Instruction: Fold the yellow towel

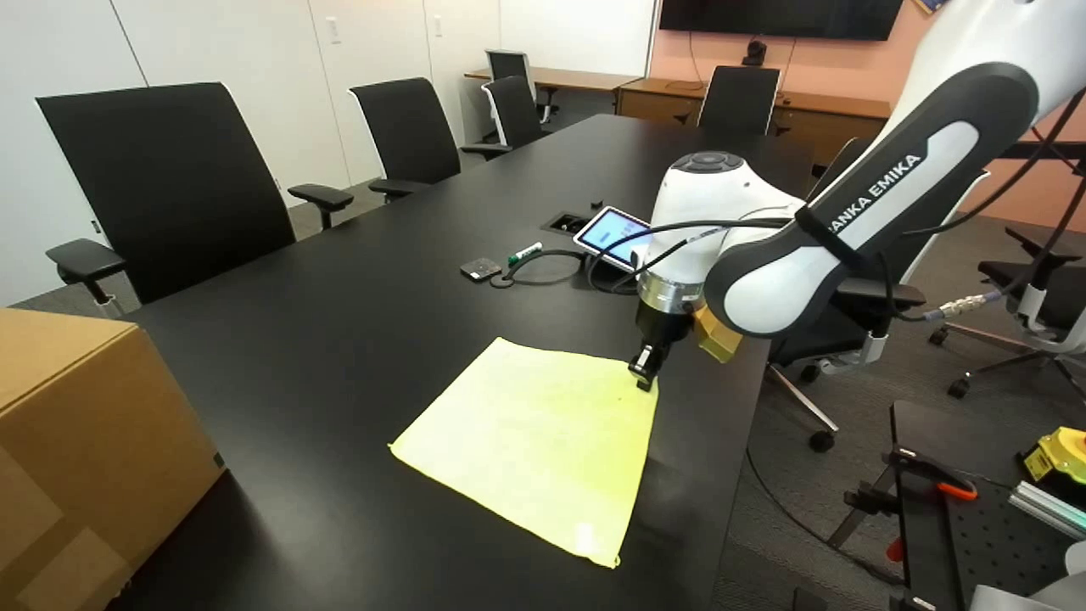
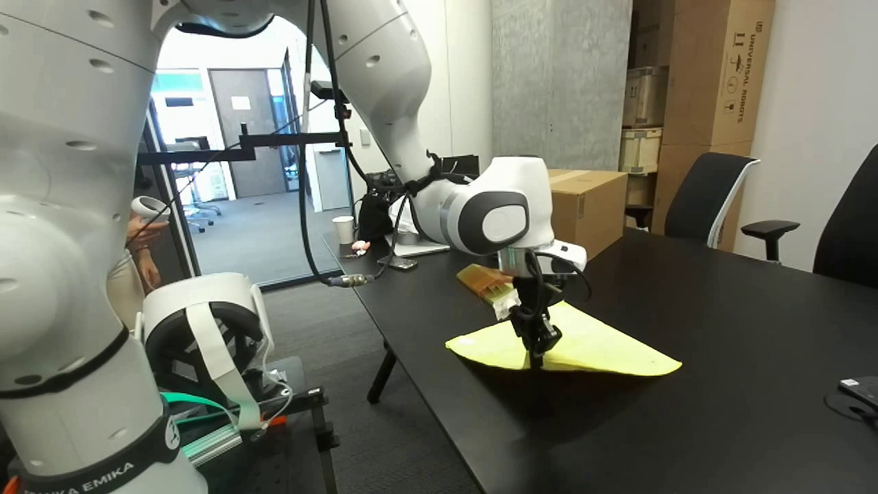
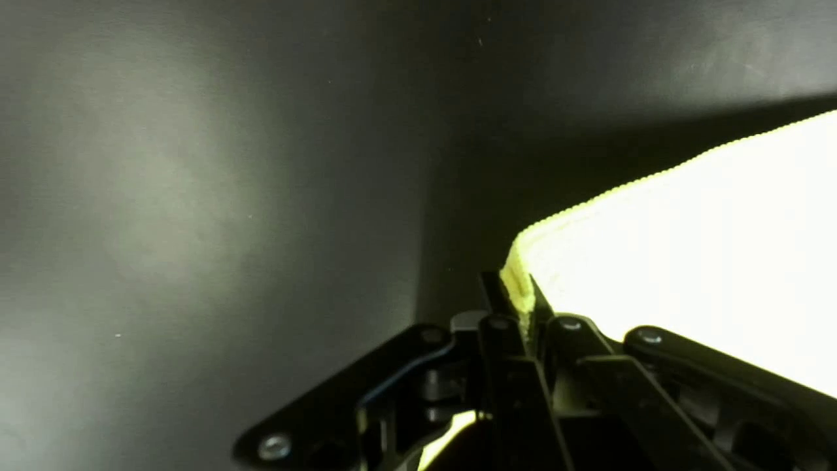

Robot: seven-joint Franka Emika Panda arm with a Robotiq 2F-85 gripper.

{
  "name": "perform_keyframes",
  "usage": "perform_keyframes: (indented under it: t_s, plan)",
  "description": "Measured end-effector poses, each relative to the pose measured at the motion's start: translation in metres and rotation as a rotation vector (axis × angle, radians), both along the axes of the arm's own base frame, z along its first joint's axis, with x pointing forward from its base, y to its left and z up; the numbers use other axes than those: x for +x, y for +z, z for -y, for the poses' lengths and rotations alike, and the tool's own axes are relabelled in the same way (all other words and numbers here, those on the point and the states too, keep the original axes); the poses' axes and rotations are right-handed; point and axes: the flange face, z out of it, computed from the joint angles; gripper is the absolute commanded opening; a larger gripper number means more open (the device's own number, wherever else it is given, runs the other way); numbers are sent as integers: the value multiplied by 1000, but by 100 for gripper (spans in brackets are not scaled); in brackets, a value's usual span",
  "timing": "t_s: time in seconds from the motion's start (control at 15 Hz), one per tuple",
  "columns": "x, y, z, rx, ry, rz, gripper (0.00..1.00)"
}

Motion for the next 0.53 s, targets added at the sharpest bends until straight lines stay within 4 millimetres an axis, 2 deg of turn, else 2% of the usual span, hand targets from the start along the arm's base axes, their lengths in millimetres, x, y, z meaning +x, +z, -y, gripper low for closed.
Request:
perform_keyframes:
  t_s: [0.27,0.53]
  plan:
    - [12,30,-12,-25,-45,32,6]
    - [38,60,-17,-33,-72,53,5]
